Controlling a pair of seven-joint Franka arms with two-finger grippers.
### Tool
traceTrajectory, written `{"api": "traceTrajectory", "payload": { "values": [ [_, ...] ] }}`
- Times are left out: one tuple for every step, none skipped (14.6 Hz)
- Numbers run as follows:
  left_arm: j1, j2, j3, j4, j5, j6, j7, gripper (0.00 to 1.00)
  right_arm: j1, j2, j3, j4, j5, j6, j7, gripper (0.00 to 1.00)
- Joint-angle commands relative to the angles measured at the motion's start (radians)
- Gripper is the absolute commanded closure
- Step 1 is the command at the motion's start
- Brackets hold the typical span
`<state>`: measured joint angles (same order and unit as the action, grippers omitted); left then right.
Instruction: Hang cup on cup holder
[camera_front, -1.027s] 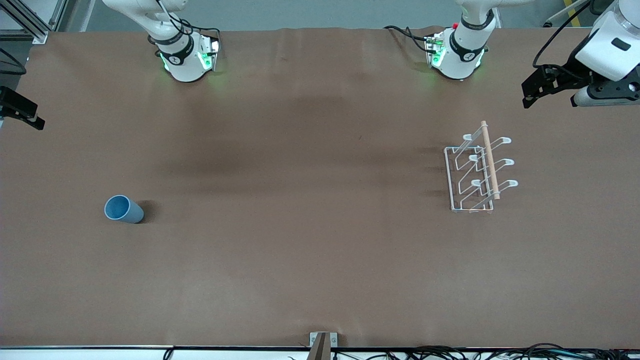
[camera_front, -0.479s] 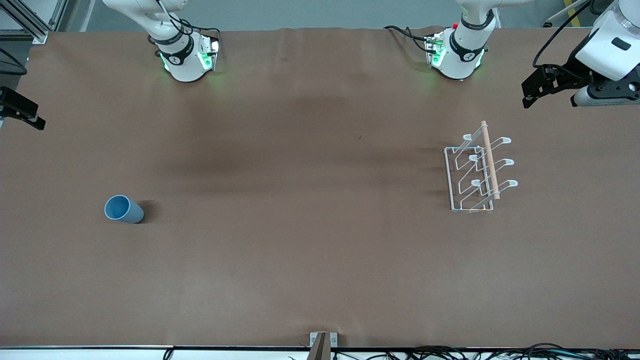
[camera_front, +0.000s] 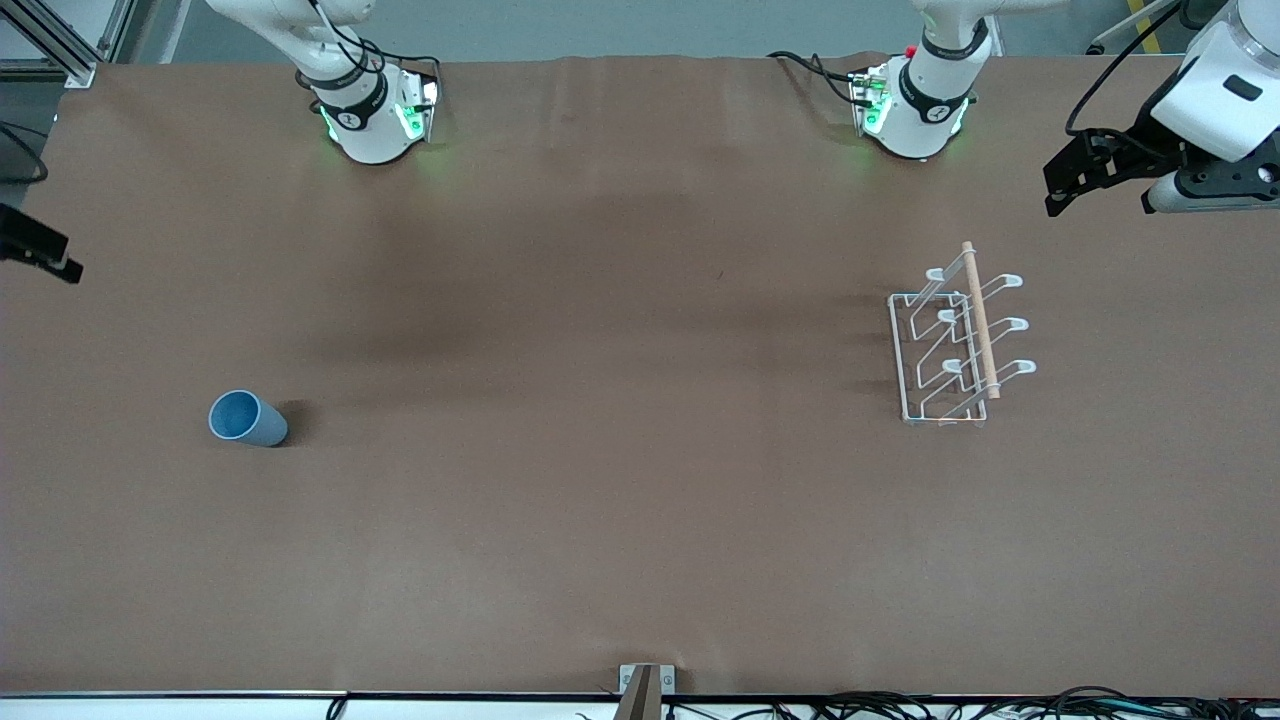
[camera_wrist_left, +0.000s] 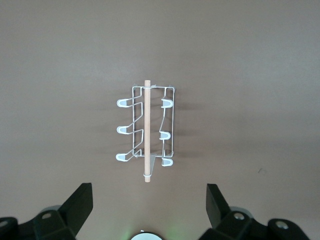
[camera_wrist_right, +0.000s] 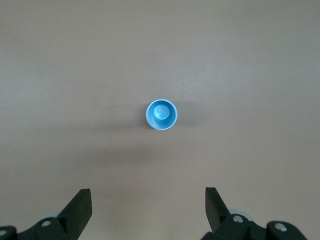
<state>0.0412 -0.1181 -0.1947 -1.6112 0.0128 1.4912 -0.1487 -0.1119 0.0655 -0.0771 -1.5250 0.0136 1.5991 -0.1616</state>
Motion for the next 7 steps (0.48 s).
{"api": "traceTrajectory", "payload": {
  "values": [
    [-0.001,0.011,0.0,0.024,-0.01,-0.008,0.017,0.0,-0.04,0.117,0.011,0.002,0.011,0.063,-0.013,0.0],
    [-0.001,0.011,0.0,0.024,-0.01,-0.008,0.017,0.0,-0.054,0.149,0.011,-0.009,0.012,0.082,-0.013,0.01],
    [-0.001,0.011,0.0,0.024,-0.01,-0.008,0.017,0.0,-0.07,0.175,0.011,-0.035,0.028,0.125,-0.016,0.01],
    [0.0,0.011,0.0,0.024,-0.01,-0.008,0.017,0.0,-0.08,0.186,0.011,-0.073,0.048,0.166,-0.021,0.01],
    [0.0,0.011,0.0,0.024,-0.01,-0.008,0.017,0.0,-0.083,0.198,0.011,-0.113,0.051,0.22,-0.027,0.01],
    [0.0,0.011,0.0,0.024,-0.01,-0.008,0.017,0.0,-0.084,0.207,0.011,-0.163,0.051,0.287,-0.03,0.01],
    [0.0,0.011,0.0,0.024,-0.01,-0.008,0.017,0.0,-0.084,0.218,0.011,-0.203,0.051,0.344,-0.03,0.01]
  ]
}}
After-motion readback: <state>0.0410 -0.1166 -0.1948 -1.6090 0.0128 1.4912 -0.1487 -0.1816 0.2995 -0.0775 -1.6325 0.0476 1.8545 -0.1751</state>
